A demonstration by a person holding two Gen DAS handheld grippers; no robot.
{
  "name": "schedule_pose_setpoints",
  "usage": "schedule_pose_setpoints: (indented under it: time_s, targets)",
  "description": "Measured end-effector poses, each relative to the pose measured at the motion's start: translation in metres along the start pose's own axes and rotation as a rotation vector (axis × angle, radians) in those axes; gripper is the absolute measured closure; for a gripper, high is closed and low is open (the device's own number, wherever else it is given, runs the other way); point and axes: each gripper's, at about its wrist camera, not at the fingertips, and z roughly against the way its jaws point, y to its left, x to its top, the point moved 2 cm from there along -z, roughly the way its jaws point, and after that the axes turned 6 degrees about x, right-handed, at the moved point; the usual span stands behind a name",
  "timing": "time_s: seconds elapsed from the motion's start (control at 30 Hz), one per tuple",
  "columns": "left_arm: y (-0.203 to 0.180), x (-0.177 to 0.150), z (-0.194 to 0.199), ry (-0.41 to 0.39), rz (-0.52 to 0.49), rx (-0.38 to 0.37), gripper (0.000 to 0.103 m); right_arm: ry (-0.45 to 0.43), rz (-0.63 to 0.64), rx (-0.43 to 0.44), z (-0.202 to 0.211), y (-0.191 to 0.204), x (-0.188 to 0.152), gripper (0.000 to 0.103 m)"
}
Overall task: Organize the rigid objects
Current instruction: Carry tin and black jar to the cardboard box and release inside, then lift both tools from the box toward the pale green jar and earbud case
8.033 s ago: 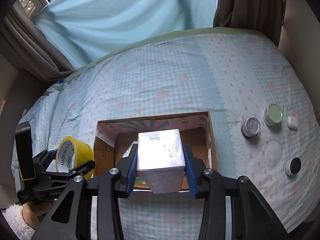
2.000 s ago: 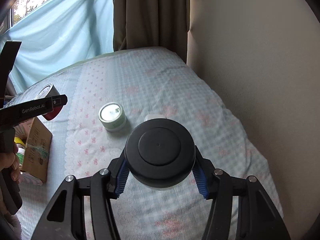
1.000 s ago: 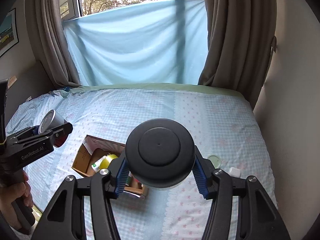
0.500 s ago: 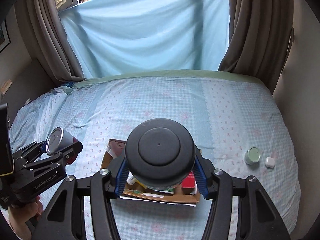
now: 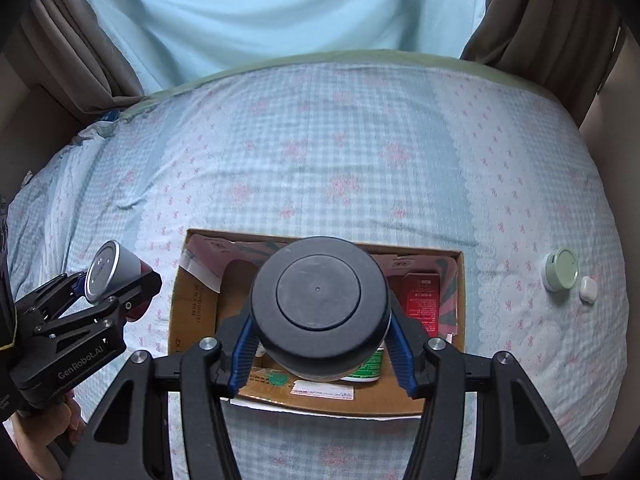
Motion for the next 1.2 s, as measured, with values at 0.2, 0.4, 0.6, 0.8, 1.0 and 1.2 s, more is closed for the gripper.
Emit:
schedule_pose_setpoints:
  time_s: [0.2,0.4,0.6,0.8,1.0,1.2]
  targets:
    - [-0.010,0.007,-0.048,0.076,-0.037,0.002,0.053,0.063,-0.065,-0.024,-0.036,-0.027,0.004,0.050]
    - [-0.024,0.009,-0.084,0.132,-0.083,-0.006,0.053,0.135,-0.123,-0.020,-0.071,-0.049,0.006,0.050]
    - [-0.030,0.006,-0.091,0.151,-0.124,0.028,0.053,0.172,-0.167,0.022,-0.090,-0.057,0.004,0.050]
    - [-0.036,0.009,-0.087,0.133,-0.157,0.017,0.000,0.220,-0.199,0.056,-0.107,-0.063,0.009,0.050]
    - [-0.046,0.000,-0.073,0.134,-0.218,0.009,0.000,0.234,-0.237,0.061,-0.105,-0.070,0.003,0.000]
    - [-0.042,-0.013,-0.062,0.161,-0.183,0.011,0.000,0.252,-0.235,0.031,-0.093,-0.073,-0.012,0.000]
